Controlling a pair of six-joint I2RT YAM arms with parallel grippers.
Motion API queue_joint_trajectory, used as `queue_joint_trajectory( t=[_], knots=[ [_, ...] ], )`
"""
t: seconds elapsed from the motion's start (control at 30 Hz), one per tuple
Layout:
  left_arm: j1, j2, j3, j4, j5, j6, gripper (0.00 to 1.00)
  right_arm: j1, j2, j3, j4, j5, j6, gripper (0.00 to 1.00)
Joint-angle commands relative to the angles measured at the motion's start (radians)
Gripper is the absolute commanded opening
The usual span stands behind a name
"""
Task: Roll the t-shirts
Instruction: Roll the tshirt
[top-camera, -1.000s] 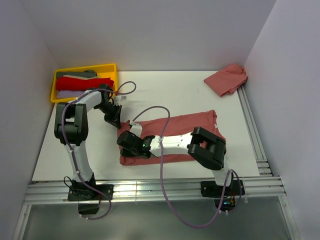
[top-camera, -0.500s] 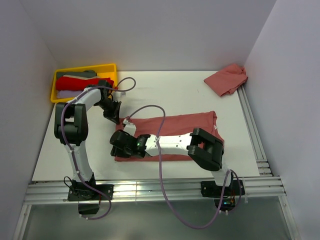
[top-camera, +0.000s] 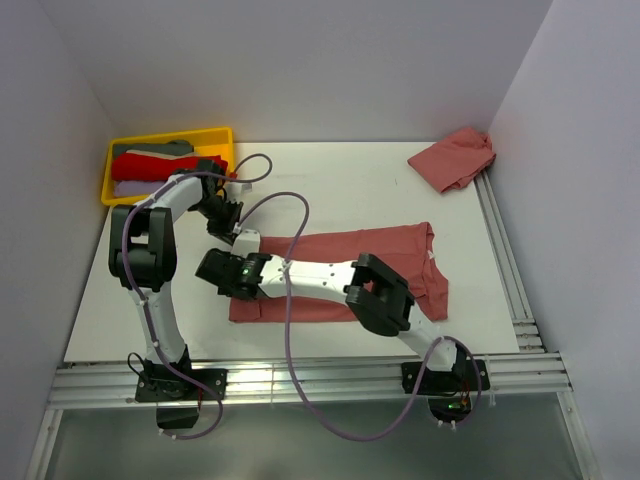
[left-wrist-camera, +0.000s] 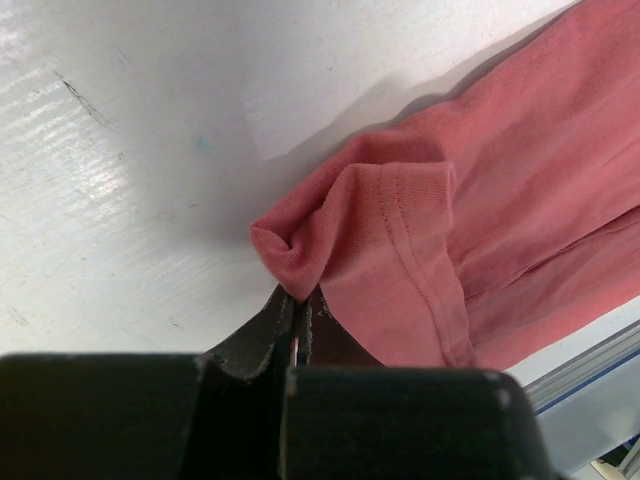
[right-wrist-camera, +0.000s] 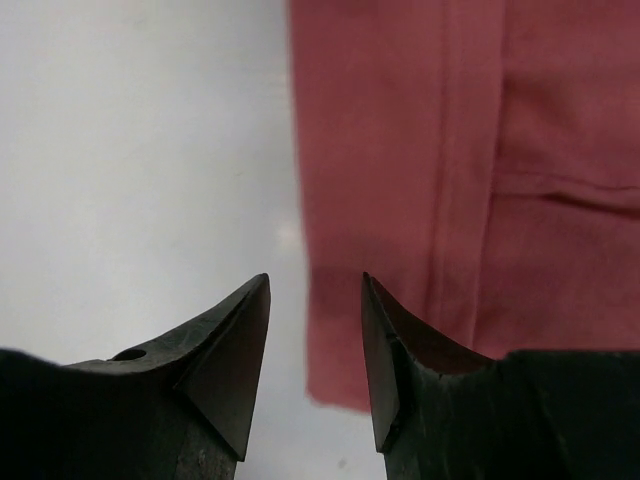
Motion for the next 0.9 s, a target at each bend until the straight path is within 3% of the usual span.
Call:
queue_joint_trajectory(
  t=[0.0, 0.37, 0.87],
  knots=[
    [-0.005, -0.039, 0.046, 0.015, -0.001, 0.015, 0.0, -0.019, 0.067, 0.123, -0.128, 0.114, -0.019, 0.49],
    [-0.011, -0.042, 0.05, 0.012, -0.003, 0.021, 0.0, -0.025, 0.093, 0.18, -0.144, 0.197, -0.042, 0.49],
    [-0.011, -0.039, 0.045, 0.007, -0.006, 0.032, 0.0, -0.034, 0.18, 0.272, -0.116, 0.2, -0.079, 0.49]
  ],
)
